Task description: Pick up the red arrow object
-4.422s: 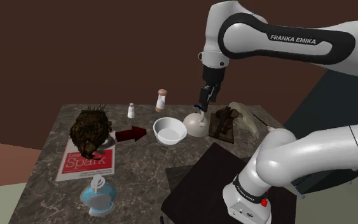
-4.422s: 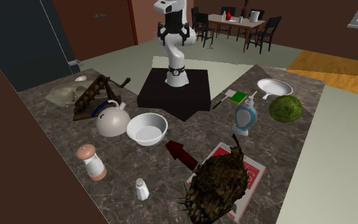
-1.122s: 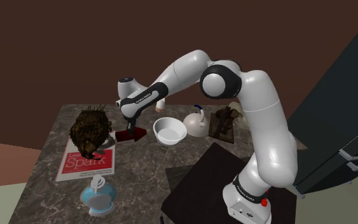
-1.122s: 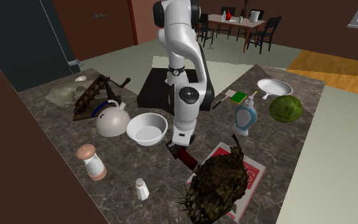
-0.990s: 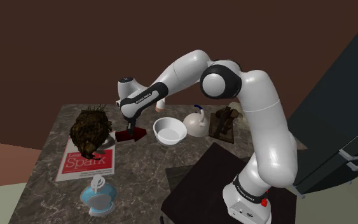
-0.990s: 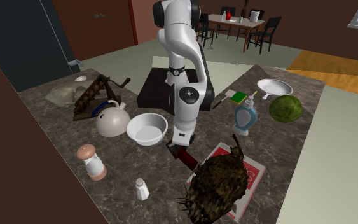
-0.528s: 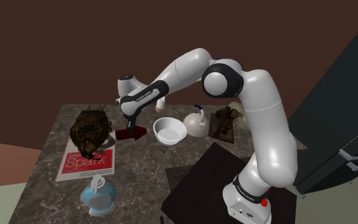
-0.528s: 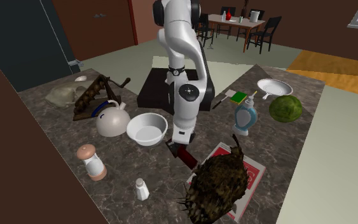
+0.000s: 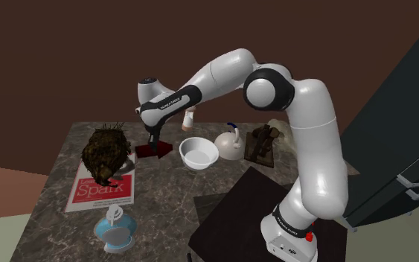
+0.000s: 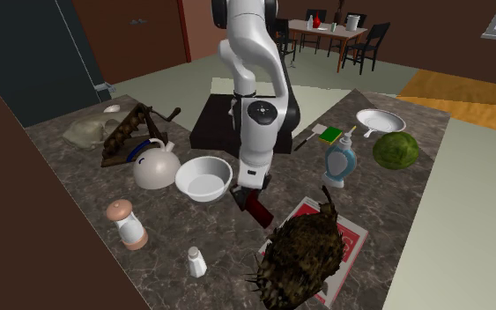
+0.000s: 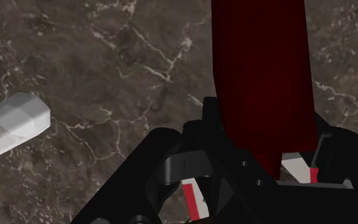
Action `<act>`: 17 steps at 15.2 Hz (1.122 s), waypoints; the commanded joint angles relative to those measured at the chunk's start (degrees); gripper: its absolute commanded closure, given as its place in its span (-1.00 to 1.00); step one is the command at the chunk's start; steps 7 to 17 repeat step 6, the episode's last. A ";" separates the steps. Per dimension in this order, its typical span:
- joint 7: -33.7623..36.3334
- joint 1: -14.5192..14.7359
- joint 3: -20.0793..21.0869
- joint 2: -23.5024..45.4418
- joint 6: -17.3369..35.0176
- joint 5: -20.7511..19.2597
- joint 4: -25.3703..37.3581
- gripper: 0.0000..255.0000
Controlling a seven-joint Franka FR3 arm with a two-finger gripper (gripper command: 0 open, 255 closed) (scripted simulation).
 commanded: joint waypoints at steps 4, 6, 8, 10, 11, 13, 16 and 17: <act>-0.39 -0.14 0.24 -2.56 -2.64 0.35 0.10 1.00; -0.40 -0.15 0.24 -2.63 -2.71 0.37 0.10 1.00; -0.40 -0.15 0.24 -2.63 -2.71 0.37 0.10 1.00; -0.40 -0.15 0.24 -2.63 -2.71 0.37 0.10 1.00; -0.40 -0.15 0.24 -2.63 -2.71 0.37 0.10 1.00; -0.40 -0.15 0.24 -2.63 -2.71 0.37 0.10 1.00; -0.40 -0.15 0.24 -2.63 -2.71 0.37 0.10 1.00; -0.40 -0.15 0.24 -2.63 -2.71 0.37 0.10 1.00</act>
